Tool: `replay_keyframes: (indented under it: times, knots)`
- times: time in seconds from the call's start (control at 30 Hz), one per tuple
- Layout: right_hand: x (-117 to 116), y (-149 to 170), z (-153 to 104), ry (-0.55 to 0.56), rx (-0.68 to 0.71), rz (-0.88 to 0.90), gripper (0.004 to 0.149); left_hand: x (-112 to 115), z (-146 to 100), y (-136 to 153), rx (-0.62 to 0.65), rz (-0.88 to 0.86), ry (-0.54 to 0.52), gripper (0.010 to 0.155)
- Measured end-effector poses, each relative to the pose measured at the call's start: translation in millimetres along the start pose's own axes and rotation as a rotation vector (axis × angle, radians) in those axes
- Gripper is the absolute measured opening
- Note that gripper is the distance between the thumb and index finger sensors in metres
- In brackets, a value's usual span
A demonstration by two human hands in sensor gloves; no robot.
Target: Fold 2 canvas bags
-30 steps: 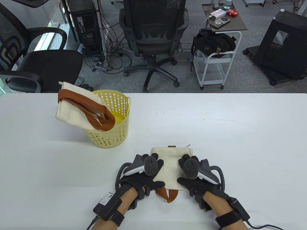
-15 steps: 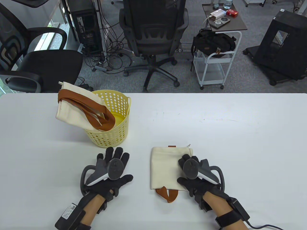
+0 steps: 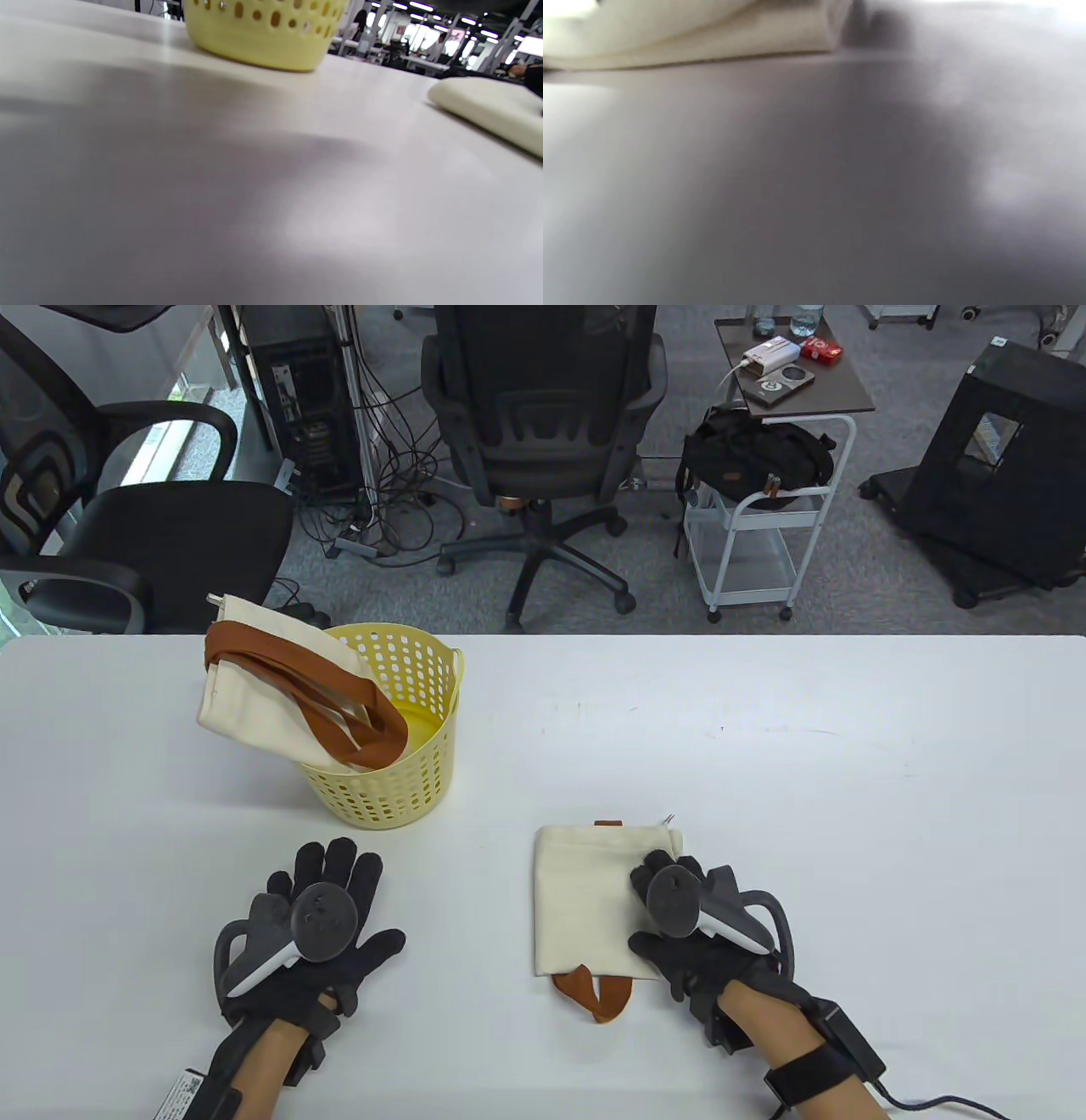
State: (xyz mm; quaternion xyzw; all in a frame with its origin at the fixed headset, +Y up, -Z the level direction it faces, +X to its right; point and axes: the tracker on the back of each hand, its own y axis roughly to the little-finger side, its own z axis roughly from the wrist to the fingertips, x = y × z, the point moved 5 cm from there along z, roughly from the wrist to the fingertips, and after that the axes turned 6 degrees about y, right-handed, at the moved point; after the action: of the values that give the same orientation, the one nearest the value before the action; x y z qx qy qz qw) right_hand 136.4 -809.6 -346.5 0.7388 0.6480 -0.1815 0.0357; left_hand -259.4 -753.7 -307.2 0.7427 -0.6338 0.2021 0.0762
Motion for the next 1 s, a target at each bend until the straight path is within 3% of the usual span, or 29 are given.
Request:
replay_keyframes:
  times: [0.23, 0.77, 1.0]
  knots:
    - [16, 41, 33, -0.016, -0.1, 0.049, 0.072, -1, -1, -1, 0.003, -0.006, -0.002, 0.088]
    - [75, 194, 163, -0.085, -0.462, 0.275, 0.072, -6, -9, 9, -0.071, 0.051, -0.033, 0.089]
    - [86, 223, 189, -0.054, -0.521, 0.324, 0.07, 2, -5, 10, -0.083, 0.059, -0.003, 0.089]
